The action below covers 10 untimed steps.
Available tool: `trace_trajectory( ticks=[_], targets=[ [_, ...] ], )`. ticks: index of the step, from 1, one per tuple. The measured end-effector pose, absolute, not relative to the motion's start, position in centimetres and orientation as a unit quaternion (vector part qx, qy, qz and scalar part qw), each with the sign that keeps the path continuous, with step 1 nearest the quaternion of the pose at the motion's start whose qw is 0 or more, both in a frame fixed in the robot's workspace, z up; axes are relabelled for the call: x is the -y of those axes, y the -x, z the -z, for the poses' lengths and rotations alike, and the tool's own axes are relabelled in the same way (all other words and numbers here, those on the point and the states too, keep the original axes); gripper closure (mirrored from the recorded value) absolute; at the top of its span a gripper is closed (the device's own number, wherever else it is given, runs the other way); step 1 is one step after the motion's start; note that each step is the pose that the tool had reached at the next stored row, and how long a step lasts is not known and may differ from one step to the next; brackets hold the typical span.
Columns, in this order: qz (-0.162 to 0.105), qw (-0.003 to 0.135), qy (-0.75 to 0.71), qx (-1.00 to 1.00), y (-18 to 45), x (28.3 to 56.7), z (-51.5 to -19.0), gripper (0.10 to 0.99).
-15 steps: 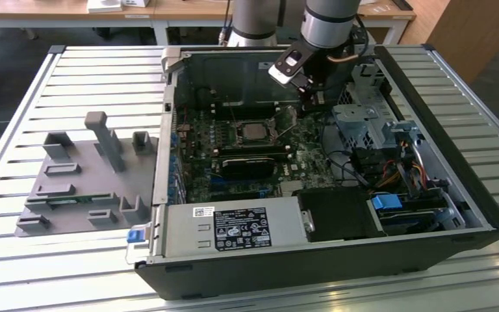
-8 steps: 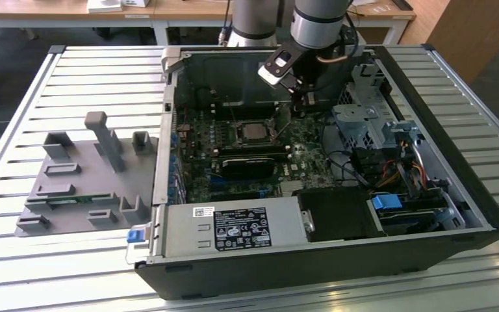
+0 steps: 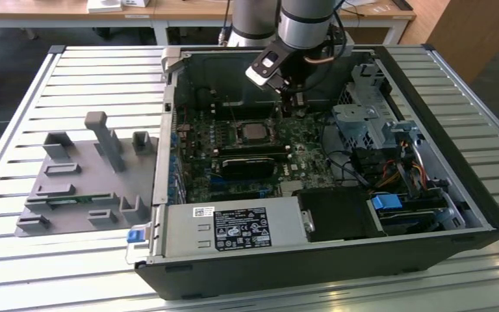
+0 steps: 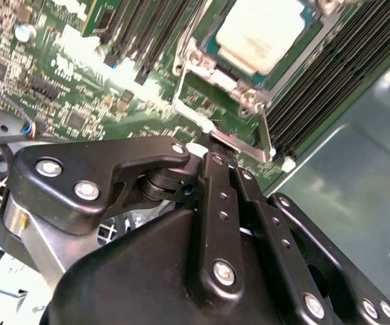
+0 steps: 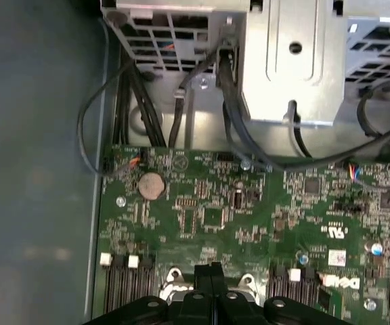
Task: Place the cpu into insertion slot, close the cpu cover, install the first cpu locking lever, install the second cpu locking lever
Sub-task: 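Close the cpu cover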
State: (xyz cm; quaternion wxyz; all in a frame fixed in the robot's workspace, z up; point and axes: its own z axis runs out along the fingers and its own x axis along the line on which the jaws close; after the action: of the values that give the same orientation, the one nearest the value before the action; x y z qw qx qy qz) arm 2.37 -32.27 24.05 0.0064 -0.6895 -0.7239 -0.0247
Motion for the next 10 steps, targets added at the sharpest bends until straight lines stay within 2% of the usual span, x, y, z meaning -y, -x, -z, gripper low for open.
trace_trajectory(
  ticks=[10],
  targets=[
    [0.025, 0.006, 0.689, 0.724, -0.7, 32.3, -24.0, 0.980]
  ],
)
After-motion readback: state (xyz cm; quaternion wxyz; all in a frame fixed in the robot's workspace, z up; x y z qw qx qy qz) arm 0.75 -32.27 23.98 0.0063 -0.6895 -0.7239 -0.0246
